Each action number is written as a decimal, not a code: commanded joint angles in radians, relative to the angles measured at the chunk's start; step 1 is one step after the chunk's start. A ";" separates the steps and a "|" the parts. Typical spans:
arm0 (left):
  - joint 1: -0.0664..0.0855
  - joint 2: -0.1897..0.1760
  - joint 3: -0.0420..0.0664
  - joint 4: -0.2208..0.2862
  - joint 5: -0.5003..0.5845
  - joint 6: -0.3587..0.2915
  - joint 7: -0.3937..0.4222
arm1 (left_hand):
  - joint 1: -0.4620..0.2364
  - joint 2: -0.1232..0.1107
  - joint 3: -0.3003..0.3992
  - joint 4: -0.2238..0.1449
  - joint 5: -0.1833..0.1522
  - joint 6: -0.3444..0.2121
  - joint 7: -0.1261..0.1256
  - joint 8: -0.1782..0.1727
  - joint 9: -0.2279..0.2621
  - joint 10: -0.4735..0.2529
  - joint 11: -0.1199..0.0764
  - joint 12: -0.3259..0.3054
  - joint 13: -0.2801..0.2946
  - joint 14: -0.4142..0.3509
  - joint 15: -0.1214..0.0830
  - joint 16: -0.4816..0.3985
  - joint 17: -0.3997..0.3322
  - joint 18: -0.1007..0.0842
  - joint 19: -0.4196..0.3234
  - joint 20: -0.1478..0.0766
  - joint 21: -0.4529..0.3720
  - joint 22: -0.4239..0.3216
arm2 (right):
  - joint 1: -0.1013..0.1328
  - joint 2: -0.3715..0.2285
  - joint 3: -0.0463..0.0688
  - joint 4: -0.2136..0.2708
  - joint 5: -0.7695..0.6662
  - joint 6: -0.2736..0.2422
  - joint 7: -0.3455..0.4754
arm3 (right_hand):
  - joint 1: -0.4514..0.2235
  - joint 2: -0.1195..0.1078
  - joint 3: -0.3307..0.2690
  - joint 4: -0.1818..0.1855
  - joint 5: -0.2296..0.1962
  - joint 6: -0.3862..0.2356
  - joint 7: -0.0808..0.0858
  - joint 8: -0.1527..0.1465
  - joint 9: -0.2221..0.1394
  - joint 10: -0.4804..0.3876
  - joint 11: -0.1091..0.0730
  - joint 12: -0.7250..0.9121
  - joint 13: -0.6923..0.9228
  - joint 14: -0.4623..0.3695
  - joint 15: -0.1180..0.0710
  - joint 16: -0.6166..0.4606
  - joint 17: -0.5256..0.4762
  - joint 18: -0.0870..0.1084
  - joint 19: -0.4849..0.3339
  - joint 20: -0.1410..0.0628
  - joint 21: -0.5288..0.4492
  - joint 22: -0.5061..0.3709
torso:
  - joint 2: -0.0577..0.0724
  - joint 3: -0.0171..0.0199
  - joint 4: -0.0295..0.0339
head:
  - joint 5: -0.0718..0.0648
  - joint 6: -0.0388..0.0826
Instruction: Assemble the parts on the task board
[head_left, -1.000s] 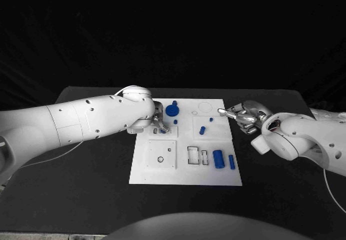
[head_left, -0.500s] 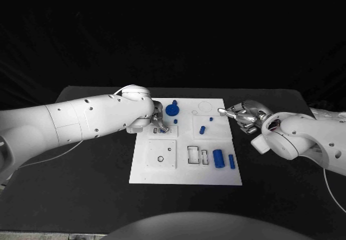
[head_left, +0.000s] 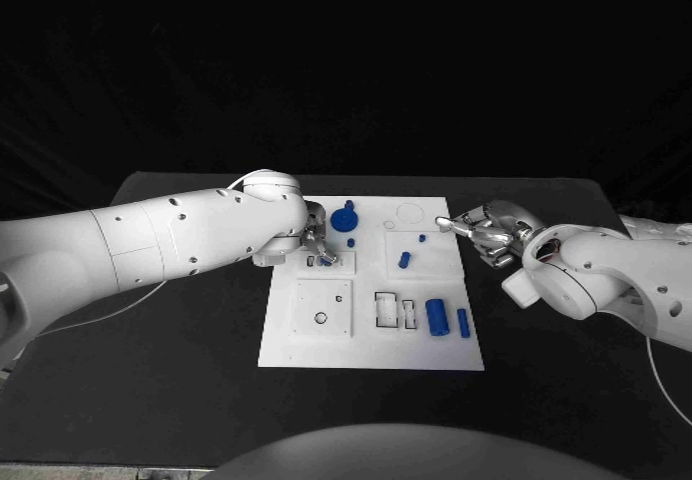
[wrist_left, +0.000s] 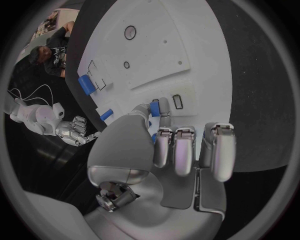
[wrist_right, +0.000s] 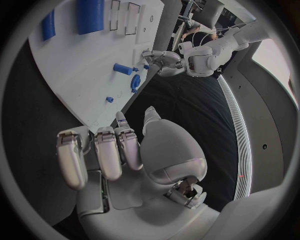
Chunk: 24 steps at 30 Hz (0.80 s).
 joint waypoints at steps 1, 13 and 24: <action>-0.002 0.002 -0.001 0.001 0.007 0.019 0.014 | -0.003 0.005 0.004 0.002 -0.007 0.002 0.000 -0.003 -0.001 0.104 0.000 0.002 0.263 0.104 -0.004 0.003 0.263 -0.008 0.103 -0.002 0.002 0.263 | -0.001 0.001 0.000 0.000 -0.003 0.013 -0.002 | 0.002 0.011 -0.006 0.002 0.007 -0.003 0.010 0.005 0.001 0.104 0.009 0.004 0.263 0.104 0.006 0.004 0.263 -0.007 0.105 0.009 0.004 0.263 | 0.000 -0.0006 -0.0001 | -0.001 0.000; -0.002 0.001 -0.001 -0.002 0.017 0.031 0.015 | -0.003 0.004 0.004 0.002 -0.007 0.002 0.000 -0.003 0.000 0.104 0.000 0.002 0.263 0.104 -0.003 0.003 0.263 -0.008 0.103 -0.002 0.002 0.263 | -0.001 0.001 0.000 -0.002 -0.003 0.012 -0.003 | 0.006 0.013 -0.006 0.000 0.012 -0.004 0.010 0.005 0.001 0.104 0.009 0.004 0.263 0.104 0.006 0.004 0.263 -0.007 0.105 0.010 0.004 0.263 | 0.000 0.0004 0.0004 | -0.002 -0.001; -0.002 0.000 -0.001 -0.003 0.025 0.038 0.017 | -0.004 0.004 0.004 0.002 -0.007 0.003 0.000 -0.003 0.000 0.104 0.000 0.002 0.263 0.104 -0.003 0.003 0.263 -0.008 0.103 -0.002 0.002 0.263 | -0.002 0.002 0.000 -0.003 -0.003 0.013 -0.004 | 0.008 0.013 -0.007 -0.001 0.016 -0.004 0.010 0.005 0.002 0.104 0.009 0.004 0.263 0.104 0.006 0.004 0.263 -0.007 0.105 0.010 0.004 0.263 | 0.000 -0.0001 0.0000 | -0.002 0.000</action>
